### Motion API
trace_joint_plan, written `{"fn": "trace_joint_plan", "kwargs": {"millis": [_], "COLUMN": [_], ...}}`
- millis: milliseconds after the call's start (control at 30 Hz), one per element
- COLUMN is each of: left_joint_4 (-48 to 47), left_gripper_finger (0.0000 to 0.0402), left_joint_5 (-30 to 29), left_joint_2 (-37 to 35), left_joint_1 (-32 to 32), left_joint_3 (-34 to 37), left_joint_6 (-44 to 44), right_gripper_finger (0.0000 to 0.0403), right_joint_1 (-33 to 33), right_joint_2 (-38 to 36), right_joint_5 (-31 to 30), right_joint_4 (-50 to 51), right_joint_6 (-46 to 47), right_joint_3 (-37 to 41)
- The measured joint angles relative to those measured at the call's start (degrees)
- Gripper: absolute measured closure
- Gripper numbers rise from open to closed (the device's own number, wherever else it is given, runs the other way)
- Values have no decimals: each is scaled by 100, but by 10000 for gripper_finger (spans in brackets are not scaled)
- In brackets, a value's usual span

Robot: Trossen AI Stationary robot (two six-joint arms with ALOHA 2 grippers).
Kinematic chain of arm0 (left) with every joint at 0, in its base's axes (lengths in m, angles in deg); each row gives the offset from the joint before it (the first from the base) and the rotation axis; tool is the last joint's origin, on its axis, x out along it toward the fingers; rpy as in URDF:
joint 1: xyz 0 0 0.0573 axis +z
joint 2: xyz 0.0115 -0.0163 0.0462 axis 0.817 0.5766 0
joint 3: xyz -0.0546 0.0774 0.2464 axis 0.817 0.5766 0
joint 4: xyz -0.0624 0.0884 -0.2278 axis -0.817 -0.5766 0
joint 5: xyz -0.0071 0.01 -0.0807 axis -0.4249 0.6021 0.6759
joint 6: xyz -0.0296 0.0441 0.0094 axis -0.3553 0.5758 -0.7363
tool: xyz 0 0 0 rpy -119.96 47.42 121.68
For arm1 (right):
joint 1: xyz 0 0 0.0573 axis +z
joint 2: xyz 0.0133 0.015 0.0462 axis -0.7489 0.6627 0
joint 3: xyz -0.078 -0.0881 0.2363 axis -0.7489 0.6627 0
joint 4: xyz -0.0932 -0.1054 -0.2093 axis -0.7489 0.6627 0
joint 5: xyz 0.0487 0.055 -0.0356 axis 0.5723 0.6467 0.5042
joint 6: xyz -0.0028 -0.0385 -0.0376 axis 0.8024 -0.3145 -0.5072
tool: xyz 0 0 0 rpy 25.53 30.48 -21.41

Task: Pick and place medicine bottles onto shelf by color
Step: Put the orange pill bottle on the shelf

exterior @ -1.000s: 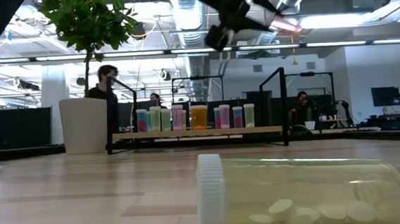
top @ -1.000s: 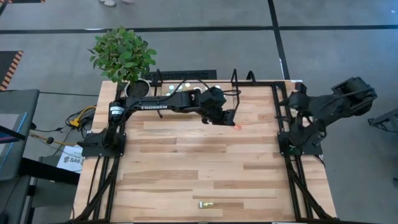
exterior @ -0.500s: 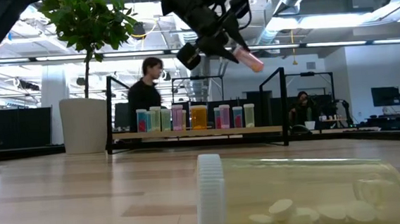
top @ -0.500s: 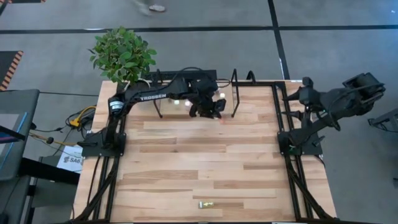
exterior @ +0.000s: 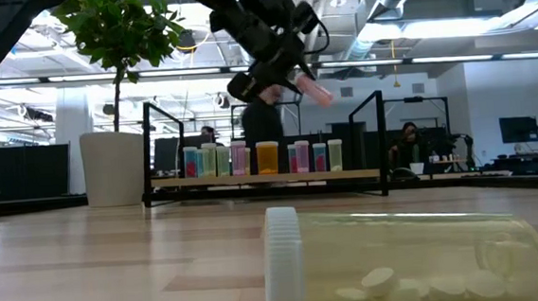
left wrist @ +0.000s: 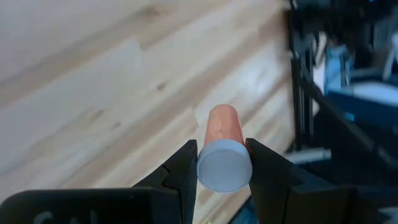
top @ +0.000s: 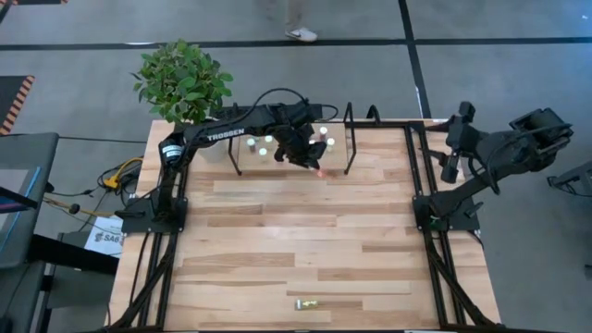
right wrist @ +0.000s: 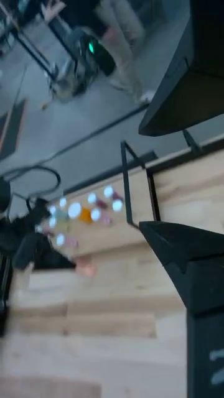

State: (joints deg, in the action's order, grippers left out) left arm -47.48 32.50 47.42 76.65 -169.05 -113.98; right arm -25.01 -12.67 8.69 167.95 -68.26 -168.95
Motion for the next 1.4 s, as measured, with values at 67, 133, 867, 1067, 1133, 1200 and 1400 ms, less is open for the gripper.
{"fn": "trace_joint_plan", "kwargs": {"millis": [67, 133, 867, 1067, 1133, 1200, 1400], "left_joint_4": [-28, -104, -1369, -1350, -1347, -1326, -973], "left_gripper_finger": [303, 303, 303, 303, 303, 303, 303], "left_joint_5": [212, 380, -2496, -3418, -3548, -3675, -3847], "left_joint_2": [0, 0, 0, -2, -2, -3, -9], "left_joint_1": [1, -1, -130, -272, -353, -438, -697], "left_joint_3": [0, 0, -4, -182, -310, -486, -738], "left_joint_6": [186, 337, 5538, 7355, 7931, 8468, 9254], "right_gripper_finger": [143, 143, 143, 143, 143, 143, 143], "right_joint_1": [-2, -2, -2, -2, -2, -2, -2], "right_joint_2": [2, 2, -46, -44, -44, -42, -44], "right_joint_5": [-200, -409, -997, -995, -995, -995, -997], "right_joint_4": [2, 2, 2, 2, 2, -1, -1], "right_joint_6": [2, 2, 6, 6, 6, 6, 8], "right_joint_3": [0, 0, 2, 2, 2, 2, 2]}}
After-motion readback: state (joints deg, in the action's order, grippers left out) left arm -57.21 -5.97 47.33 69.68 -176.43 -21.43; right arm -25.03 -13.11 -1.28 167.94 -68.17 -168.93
